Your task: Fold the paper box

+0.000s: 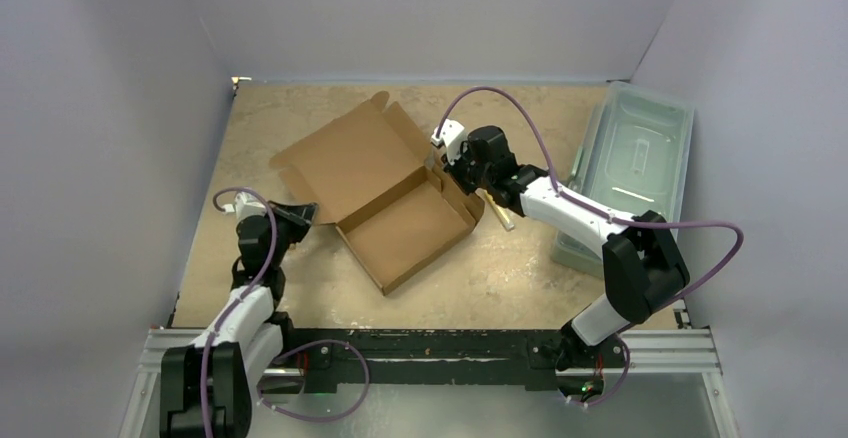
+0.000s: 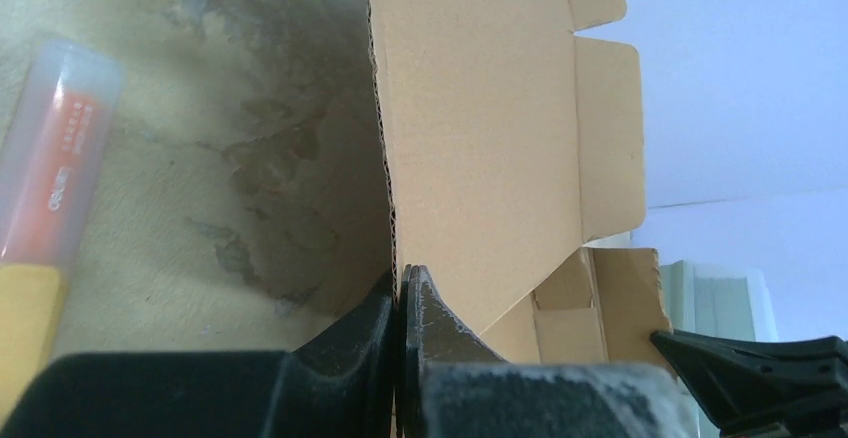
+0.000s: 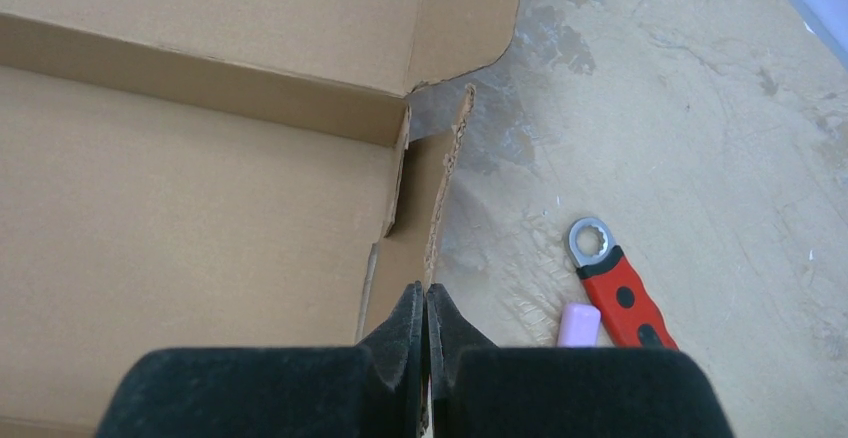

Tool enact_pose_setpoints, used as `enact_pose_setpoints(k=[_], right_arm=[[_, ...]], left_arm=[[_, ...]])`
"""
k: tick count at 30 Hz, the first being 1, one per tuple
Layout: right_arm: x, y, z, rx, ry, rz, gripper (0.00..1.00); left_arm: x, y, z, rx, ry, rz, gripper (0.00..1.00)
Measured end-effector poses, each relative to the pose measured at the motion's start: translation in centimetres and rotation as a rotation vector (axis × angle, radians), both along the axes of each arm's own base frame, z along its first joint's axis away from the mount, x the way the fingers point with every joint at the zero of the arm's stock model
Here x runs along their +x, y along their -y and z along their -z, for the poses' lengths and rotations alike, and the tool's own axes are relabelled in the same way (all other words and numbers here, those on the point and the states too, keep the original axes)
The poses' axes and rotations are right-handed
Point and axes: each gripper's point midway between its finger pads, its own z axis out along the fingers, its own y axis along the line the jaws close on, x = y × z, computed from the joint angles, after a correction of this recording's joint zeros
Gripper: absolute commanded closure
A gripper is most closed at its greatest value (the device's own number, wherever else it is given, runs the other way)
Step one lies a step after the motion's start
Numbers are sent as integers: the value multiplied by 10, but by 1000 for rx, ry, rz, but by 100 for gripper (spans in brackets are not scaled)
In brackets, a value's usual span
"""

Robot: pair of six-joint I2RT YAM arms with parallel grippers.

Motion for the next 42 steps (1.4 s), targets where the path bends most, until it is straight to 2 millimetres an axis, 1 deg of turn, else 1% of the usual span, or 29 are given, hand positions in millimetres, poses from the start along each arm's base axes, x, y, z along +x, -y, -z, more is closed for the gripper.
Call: enact_pose_setpoints(k=[5, 8, 12, 17, 18, 20, 24, 28, 32, 36, 39, 42], right_arm=[[-2, -2, 0, 6, -7, -15, 100], [-4, -6, 0, 16, -14, -38, 100], [-8, -9, 1, 27, -24, -62, 100], [-15, -12, 8, 6, -33, -89, 100], [-16, -13, 9, 0, -32, -94, 100], [-19, -16, 9, -17, -22, -105, 100], [-24, -23, 12, -42, -10, -126, 100], [-24, -24, 12, -50, -4, -130, 93], [-26, -27, 15, -38, -19, -138, 91], [-27, -28, 19, -10, -55, -148, 85], [-26, -26, 23, 32, -100, -154, 79], [-26, -22, 27, 78, -152, -161, 71]], left_arm=[[0, 1, -18, 63, 73, 27, 100], [-1, 3, -24, 87, 102, 42, 100], [-3, 13, -32, 128, 138, 72, 100], [-7, 33, -50, 196, 206, 124, 100], [-7, 33, -55, 213, 221, 121, 100], [-7, 34, -59, 230, 232, 122, 100], [-9, 29, -65, 265, 254, 100, 100], [-12, 28, -68, 285, 266, 96, 100], [-13, 27, -67, 295, 263, 95, 100], [-13, 27, -67, 309, 264, 95, 100], [-13, 27, -68, 316, 263, 97, 100], [-12, 27, -69, 322, 263, 98, 100]])
